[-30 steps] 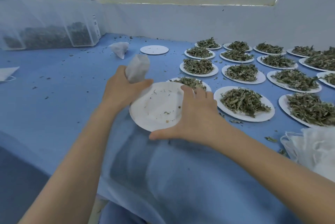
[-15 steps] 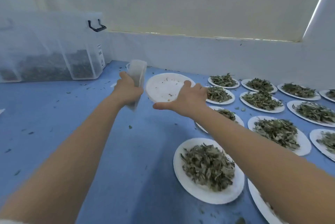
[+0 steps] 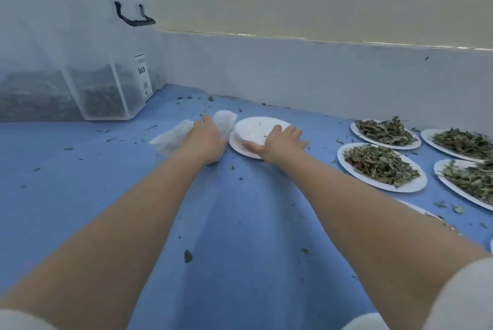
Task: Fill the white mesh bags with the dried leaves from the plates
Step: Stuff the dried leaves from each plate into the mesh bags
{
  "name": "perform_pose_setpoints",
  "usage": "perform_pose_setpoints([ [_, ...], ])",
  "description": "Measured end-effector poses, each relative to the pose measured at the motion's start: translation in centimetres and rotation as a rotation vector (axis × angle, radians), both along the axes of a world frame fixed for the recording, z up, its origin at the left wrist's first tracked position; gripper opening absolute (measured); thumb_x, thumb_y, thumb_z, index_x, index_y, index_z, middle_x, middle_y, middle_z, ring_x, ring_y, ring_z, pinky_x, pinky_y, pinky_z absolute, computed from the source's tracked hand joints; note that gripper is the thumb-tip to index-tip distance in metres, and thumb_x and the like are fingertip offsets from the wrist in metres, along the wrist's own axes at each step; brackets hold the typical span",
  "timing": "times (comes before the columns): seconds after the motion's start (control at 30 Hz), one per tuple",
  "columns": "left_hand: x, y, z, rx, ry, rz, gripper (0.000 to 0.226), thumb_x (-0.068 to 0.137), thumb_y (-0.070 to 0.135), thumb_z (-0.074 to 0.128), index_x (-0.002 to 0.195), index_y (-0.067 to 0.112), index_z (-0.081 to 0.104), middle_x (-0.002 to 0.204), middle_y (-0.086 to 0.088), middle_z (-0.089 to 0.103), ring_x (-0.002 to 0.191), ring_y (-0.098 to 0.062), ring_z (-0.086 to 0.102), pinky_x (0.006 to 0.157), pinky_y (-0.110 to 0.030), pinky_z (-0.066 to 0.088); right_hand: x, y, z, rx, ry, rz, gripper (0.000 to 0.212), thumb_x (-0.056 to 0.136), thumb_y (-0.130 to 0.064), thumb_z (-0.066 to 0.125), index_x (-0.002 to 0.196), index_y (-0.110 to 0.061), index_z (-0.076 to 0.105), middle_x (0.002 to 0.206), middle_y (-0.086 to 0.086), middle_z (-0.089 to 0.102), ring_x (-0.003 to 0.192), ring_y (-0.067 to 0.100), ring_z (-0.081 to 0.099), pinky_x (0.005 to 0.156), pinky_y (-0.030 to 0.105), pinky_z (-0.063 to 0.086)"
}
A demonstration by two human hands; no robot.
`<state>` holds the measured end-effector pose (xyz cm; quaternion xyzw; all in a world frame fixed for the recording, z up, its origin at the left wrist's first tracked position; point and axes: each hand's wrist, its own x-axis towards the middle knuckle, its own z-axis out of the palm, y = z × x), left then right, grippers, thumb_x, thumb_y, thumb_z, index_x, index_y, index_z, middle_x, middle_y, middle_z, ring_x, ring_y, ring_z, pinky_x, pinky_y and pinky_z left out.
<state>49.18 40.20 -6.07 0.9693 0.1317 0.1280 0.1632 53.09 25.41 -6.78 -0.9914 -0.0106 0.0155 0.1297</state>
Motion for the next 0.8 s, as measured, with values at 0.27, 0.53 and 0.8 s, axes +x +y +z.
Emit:
perform_pose_setpoints([
  [0.27,-1.0,-1.6,0.7,0.315,-0.088,0.023,0.038,0.091,0.018,0.05,0.124,0.0,0.04,0.126,-0.019,0.044,0.115,-0.033,0.04,0.088,-0.036,0.037,-4.1,-0.9,1.0,-0.055,-0.131,0.24,0.09,0.082,-0.076,0.035,0.141,-0.01,0.026,0.14,0.016,0.029,0.128,0.035,0.025,0.104,0.047,0.021],
  [0.53,-13.1,-8.5,4.4,0.126,-0.182,-0.191,0.034,0.089,0.01,0.047,0.122,0.007,0.046,0.122,-0.011,0.044,0.11,-0.026,0.044,0.071,-0.031,0.038,-17.1,-5.9,5.2,-0.169,-0.192,0.429,0.076,0.087,-0.067,0.037,0.139,-0.011,0.032,0.138,0.015,0.034,0.128,0.032,0.028,0.107,0.049,0.022],
  [0.8,-27.4,-16.5,7.1,0.147,-0.128,-0.444,0.023,0.092,0.013,0.043,0.114,0.013,0.05,0.118,-0.003,0.05,0.105,-0.02,0.048,0.078,-0.034,0.044,-31.7,-14.6,8.2,-0.24,-0.216,0.491,0.082,0.085,-0.069,0.038,0.145,-0.014,0.022,0.143,0.013,0.032,0.133,0.031,0.029,0.11,0.047,0.016],
])
